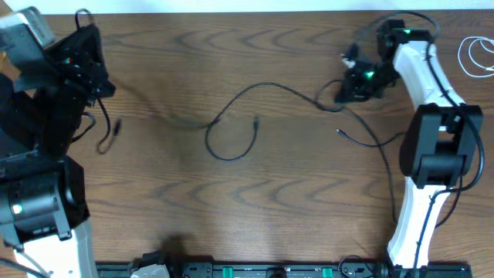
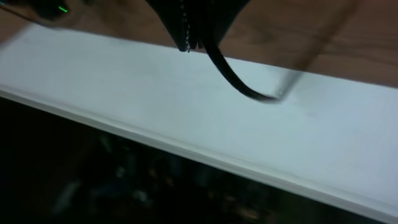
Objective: Untangle cables
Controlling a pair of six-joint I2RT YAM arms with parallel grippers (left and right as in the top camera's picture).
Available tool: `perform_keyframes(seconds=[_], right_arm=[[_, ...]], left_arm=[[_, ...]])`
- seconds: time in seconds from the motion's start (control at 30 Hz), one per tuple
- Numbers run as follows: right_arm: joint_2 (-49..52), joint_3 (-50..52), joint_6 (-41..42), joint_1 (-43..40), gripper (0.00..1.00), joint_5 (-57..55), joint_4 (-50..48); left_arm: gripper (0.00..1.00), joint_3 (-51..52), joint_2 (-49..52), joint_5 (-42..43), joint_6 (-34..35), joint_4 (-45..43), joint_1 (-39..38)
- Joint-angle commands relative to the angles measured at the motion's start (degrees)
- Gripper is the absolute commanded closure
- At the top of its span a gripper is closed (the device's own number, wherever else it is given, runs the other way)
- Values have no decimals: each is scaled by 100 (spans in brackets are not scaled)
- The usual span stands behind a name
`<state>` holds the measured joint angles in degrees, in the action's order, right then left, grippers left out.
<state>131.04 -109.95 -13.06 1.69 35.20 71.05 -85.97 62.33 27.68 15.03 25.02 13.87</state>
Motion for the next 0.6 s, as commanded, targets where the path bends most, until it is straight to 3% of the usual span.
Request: perform_keyframes(seconds=[0.0, 0.27, 0.43, 0.57], right_arm=[[24, 15, -715, 413, 99, 914, 9], [22, 15, -424, 1504, 99, 1008, -243], [20, 0, 815, 1904, 99, 170, -850], [-11, -107, 1488, 1829, 99, -647, -765]], left_arm=[[93, -160, 170, 925, 28, -120, 20], [93, -160, 208, 1054, 31, -160, 20], [93, -160, 208, 1071, 28, -129, 20], [93, -157, 236, 1025, 0, -15, 20]])
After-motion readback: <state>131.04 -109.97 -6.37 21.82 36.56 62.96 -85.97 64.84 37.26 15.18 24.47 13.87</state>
